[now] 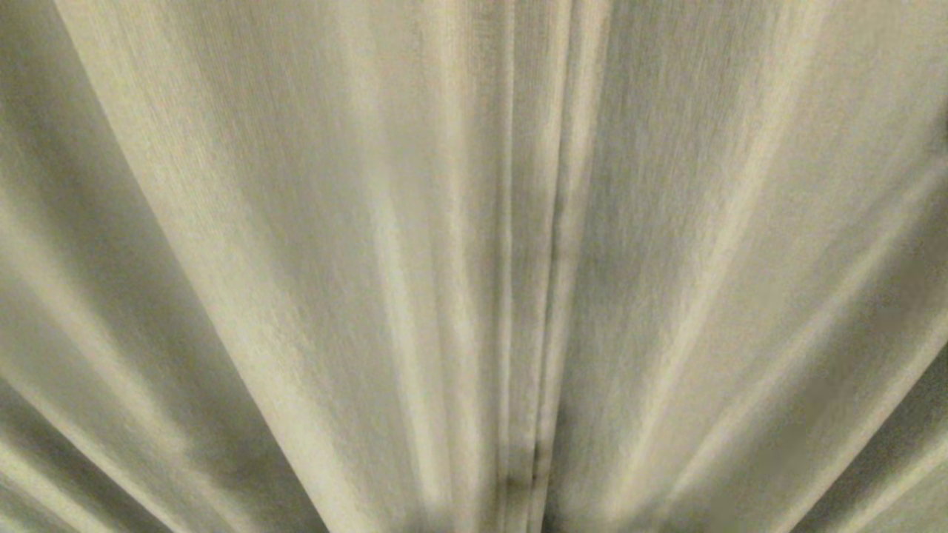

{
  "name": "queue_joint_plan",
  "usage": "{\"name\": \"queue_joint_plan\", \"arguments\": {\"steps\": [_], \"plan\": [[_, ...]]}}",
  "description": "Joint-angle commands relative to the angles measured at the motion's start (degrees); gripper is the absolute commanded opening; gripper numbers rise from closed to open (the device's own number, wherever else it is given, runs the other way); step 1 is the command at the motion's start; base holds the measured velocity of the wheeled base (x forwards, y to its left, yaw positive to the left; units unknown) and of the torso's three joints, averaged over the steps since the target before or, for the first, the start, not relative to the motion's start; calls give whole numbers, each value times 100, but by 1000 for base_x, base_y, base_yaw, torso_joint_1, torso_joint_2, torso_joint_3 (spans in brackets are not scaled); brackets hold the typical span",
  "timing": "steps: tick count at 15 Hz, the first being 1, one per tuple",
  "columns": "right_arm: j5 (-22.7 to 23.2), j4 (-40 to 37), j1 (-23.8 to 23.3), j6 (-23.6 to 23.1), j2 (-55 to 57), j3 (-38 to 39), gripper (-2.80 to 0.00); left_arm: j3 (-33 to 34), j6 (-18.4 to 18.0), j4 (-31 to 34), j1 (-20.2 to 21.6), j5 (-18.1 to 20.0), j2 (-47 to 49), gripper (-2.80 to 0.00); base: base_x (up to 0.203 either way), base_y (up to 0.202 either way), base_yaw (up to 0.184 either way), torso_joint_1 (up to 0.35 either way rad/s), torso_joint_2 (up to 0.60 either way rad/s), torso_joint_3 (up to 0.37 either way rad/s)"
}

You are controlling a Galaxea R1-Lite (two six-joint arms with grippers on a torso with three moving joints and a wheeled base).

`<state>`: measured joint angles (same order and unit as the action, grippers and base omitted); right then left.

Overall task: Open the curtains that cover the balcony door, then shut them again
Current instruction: Pull the outer curtains open on both sides

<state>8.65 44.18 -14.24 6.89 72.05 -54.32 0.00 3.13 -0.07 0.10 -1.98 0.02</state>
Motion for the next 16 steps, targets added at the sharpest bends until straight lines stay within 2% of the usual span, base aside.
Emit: {"name": "queue_joint_plan", "arguments": {"steps": [1,12,16], "plan": [[5,23,-378,11,-32,0,-280,0,3,-1,1,-4,-2,-280,0,0,0,0,0,0],[33,7,-2050,23,474,-361,-280,0,3,-1,-1,-4,-2,-280,0,0,0,0,0,0],[240,37,-2728,144,877,-491,-280,0,3,-1,-1,-4,-2,-280,0,0,0,0,0,0]]}}
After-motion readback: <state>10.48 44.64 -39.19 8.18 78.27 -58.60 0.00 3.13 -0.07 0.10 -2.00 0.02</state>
